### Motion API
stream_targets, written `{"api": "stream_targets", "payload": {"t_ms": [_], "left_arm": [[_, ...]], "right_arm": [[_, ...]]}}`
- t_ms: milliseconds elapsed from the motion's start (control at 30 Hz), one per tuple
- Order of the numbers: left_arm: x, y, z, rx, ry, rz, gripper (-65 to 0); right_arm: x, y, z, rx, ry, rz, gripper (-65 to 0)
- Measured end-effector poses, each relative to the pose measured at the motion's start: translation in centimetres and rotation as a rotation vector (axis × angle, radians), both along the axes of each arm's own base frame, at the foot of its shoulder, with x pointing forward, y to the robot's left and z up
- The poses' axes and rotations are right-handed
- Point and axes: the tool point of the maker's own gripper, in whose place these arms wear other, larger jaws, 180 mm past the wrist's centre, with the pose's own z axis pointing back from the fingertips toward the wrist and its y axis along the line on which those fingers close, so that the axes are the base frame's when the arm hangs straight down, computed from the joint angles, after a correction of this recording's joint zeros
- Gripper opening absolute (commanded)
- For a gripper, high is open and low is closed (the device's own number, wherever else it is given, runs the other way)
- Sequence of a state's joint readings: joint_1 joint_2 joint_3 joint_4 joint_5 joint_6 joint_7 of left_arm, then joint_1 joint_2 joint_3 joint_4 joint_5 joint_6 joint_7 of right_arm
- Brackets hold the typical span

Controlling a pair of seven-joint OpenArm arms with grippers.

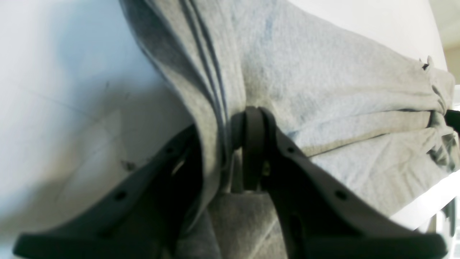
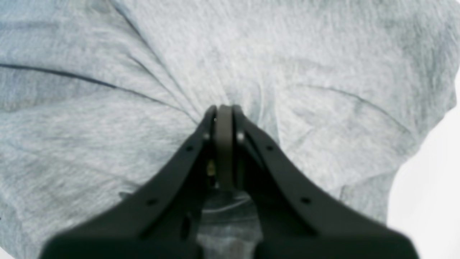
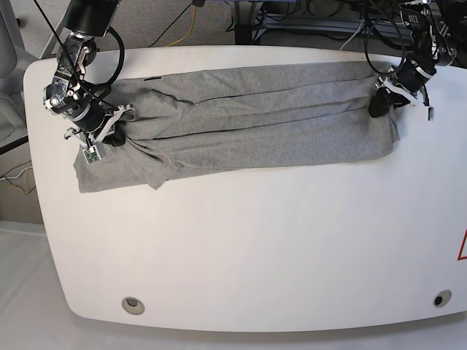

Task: Fold the T-shirt properly
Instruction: 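Grasp the band end with the left gripper and fold it toward the right gripper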

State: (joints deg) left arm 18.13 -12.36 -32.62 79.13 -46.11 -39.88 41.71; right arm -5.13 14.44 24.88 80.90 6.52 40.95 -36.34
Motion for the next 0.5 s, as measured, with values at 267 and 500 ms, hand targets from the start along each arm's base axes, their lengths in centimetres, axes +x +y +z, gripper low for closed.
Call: {"api": "stream_targets", "payload": {"t_ms": [267,500], "left_arm": [[1.1,-1.1,2.2,-0.050,-0.073,0.000,-54.8],[2.3,-2.4,4.7,-0.125,-0.165,-0.003,-58.0]], "right_arm": [[0.0,0.0,0.0,0.002,-0.001,-0.001,-65.0],[0.0,0.0,0.0,0.005,-0.002,-0.002,-65.0]]}}
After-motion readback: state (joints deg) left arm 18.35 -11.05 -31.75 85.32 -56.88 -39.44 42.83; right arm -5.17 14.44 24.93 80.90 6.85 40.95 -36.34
